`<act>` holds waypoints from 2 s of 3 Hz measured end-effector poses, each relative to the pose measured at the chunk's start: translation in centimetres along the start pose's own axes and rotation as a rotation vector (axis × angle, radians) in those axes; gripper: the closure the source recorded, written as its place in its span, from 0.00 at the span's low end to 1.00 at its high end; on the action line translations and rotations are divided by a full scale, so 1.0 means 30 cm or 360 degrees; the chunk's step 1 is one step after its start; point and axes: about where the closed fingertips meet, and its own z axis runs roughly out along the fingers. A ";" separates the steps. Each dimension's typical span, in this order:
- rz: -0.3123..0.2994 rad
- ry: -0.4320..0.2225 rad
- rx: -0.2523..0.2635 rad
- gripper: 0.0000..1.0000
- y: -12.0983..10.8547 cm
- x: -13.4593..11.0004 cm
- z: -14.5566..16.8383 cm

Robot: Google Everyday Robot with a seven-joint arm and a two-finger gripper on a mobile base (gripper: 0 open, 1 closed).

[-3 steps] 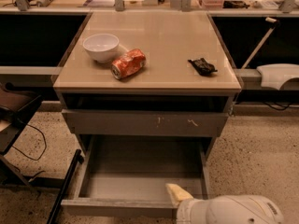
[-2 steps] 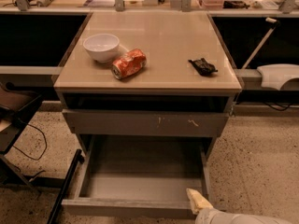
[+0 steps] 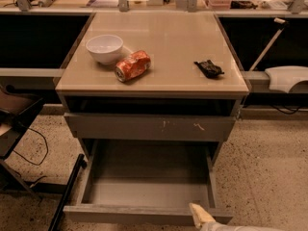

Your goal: Close middle drawer

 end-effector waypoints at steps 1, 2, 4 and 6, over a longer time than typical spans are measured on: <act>0.0133 -0.0028 -0.0101 0.00 0.095 0.153 0.143; 0.0256 -0.0080 -0.0168 0.00 0.156 0.263 0.247; 0.0365 -0.0125 -0.0251 0.00 0.154 0.317 0.419; 0.0344 -0.0147 -0.0275 0.00 0.104 0.248 0.509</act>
Offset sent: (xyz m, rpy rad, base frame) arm -0.0410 -0.0597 -0.1665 0.1653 0.2312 -0.1499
